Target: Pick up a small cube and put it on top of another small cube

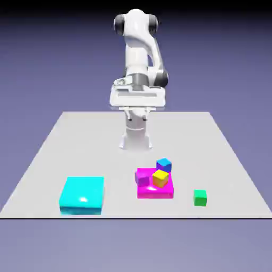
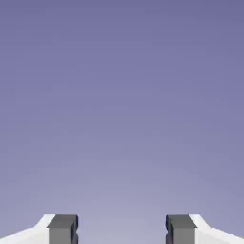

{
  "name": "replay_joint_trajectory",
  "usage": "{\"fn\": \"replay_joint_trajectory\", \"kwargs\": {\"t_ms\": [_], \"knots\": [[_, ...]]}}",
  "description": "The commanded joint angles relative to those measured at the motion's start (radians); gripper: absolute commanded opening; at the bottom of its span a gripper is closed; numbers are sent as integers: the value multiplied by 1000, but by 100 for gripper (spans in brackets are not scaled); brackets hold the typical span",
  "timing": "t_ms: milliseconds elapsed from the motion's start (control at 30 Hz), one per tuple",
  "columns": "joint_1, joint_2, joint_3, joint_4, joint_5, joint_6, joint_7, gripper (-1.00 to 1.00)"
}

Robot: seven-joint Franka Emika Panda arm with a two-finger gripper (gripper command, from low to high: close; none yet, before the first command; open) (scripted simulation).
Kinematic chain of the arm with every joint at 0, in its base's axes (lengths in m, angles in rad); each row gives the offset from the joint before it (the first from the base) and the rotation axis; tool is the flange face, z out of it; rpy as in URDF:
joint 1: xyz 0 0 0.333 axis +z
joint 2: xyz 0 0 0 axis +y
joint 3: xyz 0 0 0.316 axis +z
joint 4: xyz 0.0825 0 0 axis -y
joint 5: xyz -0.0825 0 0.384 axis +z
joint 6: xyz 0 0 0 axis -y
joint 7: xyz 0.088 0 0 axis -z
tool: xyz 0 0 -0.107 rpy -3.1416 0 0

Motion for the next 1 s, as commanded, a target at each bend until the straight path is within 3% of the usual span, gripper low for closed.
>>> {"fn": "replay_joint_trajectory", "kwargs": {"t_ms": [0,833,967], "knots": [[19,36,2,24,-10,-21,-25,0],[485,939,46,612,-246,-555,-638,0],[493,1047,22,622,-274,-457,-615,0]]}}
